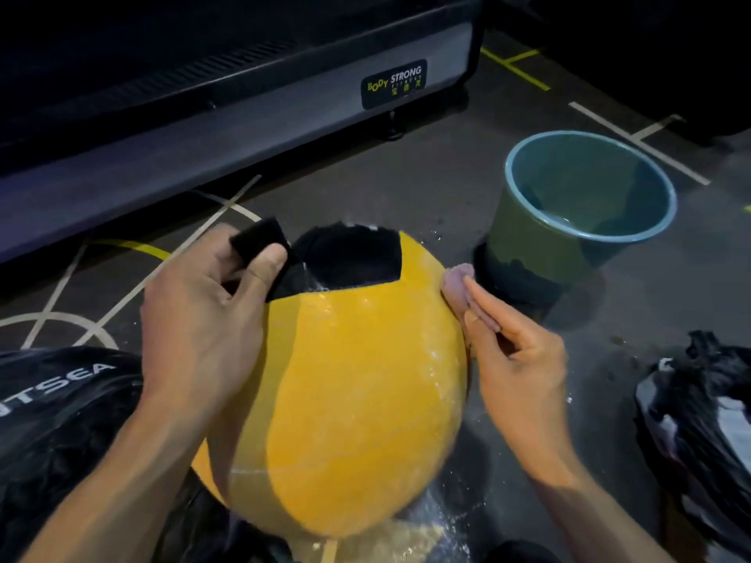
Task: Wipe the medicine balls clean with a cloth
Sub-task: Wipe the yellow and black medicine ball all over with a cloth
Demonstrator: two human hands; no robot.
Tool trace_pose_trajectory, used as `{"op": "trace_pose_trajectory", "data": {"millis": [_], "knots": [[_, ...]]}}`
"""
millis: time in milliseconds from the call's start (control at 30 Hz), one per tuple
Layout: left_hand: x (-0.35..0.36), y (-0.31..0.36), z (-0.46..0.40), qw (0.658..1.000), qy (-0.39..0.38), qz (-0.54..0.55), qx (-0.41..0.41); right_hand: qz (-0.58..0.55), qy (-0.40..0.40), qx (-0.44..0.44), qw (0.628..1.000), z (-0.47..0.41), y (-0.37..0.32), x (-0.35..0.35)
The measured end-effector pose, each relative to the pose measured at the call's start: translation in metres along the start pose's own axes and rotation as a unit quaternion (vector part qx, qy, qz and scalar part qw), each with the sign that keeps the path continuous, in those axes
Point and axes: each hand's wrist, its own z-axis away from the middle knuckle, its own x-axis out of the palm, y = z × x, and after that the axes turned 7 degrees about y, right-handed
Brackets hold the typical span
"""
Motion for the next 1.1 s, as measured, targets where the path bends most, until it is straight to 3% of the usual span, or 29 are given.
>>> {"op": "trace_pose_trajectory", "data": {"millis": [233,400,500,633,700,800,867,933,1033,1100], "knots": [[-0.023,0.005,0.007,0.989,-0.127,-0.082,0.006,0.046,-0.056,-0.018,0.997,0.005,-0.005,-0.012],[-0.024,0.01,0.012,0.976,-0.146,-0.151,0.047,0.065,-0.038,-0.041,0.996,0.006,-0.019,-0.015],[-0.023,0.009,0.005,0.976,-0.156,-0.147,0.032,0.064,-0.052,-0.202,0.976,0.018,-0.038,-0.01],[-0.024,0.006,0.001,0.977,-0.159,-0.138,0.023,0.124,-0.196,-0.405,0.884,0.038,-0.038,0.007],[-0.026,0.005,0.001,0.977,-0.163,-0.136,0.017,0.13,-0.207,-0.374,0.894,0.017,-0.026,0.007],[-0.026,0.005,0.004,0.976,-0.165,-0.141,0.014,0.153,-0.135,-0.169,0.964,-0.038,-0.01,0.008],[-0.025,0.006,0.005,0.976,-0.165,-0.141,0.012,0.157,-0.123,-0.103,0.974,-0.049,-0.01,0.01],[-0.025,0.006,0.003,0.975,-0.172,-0.138,0.01,0.1,-0.162,-0.129,0.973,-0.024,-0.025,0.015],[-0.025,0.003,0.004,0.976,-0.178,-0.123,0.009,0.076,-0.242,-0.277,0.927,0.018,-0.043,0.012],[-0.025,0.003,0.006,0.978,-0.178,-0.113,0.006,0.098,-0.22,-0.261,0.935,0.0,-0.03,0.01]]}}
